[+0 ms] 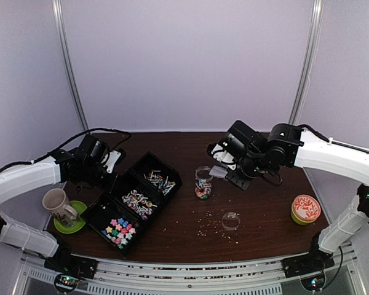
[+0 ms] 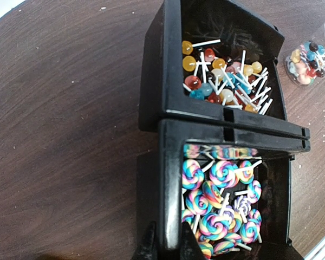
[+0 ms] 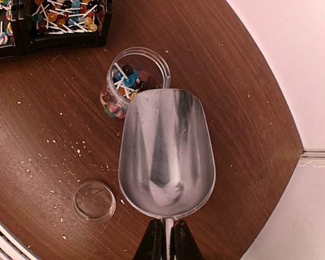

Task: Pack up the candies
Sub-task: Place the fake candies in the packing bottle, then scoop the fake candies from the storage box.

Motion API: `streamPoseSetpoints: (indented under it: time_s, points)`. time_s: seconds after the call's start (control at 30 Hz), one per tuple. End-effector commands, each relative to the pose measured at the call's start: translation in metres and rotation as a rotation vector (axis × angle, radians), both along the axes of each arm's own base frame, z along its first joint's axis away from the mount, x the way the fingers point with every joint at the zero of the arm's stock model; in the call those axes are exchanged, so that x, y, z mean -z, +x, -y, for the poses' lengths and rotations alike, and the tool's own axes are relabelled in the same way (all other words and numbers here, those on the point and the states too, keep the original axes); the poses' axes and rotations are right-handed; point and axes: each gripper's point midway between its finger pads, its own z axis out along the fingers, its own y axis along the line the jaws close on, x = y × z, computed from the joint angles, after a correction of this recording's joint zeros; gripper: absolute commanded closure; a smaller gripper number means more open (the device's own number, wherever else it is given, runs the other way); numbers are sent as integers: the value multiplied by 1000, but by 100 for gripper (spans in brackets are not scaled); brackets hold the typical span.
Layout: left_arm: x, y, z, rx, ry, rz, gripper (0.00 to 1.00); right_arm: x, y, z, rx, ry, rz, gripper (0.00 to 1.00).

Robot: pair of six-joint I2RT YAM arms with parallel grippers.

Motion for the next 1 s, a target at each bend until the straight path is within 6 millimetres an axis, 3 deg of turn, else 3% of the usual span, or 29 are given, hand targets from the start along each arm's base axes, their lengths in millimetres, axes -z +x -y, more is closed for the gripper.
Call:
streamPoseSetpoints:
  time_s: [0.0, 0.33, 0.63, 0.77, 0.97]
  points:
    - [-49, 25, 22, 6, -148, 130, 100, -26, 10, 4, 24, 10, 73, 100]
    - [-49, 24, 25, 18, -158, 128, 100, -50, -13, -39, -118, 137, 47, 100]
    - [-52, 22, 30, 47, -190, 128, 100, -38, -25, -84, -205, 89, -3, 100]
    - [-55, 22, 31, 50, -195, 137, 100, -35, -23, -97, -208, 69, -23, 100]
    - [-58, 22, 28, 42, -186, 157, 100, -12, -16, -110, -193, -23, -70, 100]
